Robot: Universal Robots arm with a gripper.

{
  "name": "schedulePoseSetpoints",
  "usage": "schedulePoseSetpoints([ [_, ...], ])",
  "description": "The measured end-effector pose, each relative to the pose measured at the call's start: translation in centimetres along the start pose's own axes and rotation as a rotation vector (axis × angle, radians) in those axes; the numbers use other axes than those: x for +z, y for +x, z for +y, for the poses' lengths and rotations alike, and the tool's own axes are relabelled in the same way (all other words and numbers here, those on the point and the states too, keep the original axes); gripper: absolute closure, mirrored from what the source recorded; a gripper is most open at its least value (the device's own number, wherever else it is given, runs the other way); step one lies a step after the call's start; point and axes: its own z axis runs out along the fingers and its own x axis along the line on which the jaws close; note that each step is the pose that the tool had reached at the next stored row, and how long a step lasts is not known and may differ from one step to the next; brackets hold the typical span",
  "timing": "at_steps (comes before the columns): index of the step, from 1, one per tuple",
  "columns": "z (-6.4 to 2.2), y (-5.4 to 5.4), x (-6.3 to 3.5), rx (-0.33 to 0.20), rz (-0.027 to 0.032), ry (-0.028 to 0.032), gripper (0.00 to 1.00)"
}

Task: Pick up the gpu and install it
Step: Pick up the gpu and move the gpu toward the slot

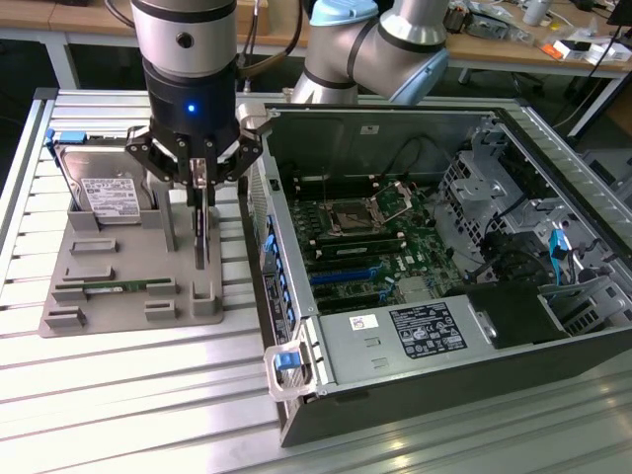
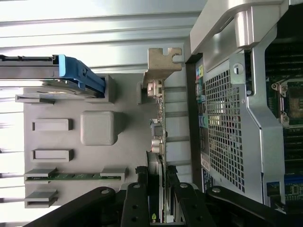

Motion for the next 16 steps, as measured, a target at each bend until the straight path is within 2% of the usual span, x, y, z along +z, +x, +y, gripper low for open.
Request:
schedulePoseSetpoints([
  [16, 0.03, -0.02, -0.83, 0.0, 0.0002, 0.0001, 0.73],
])
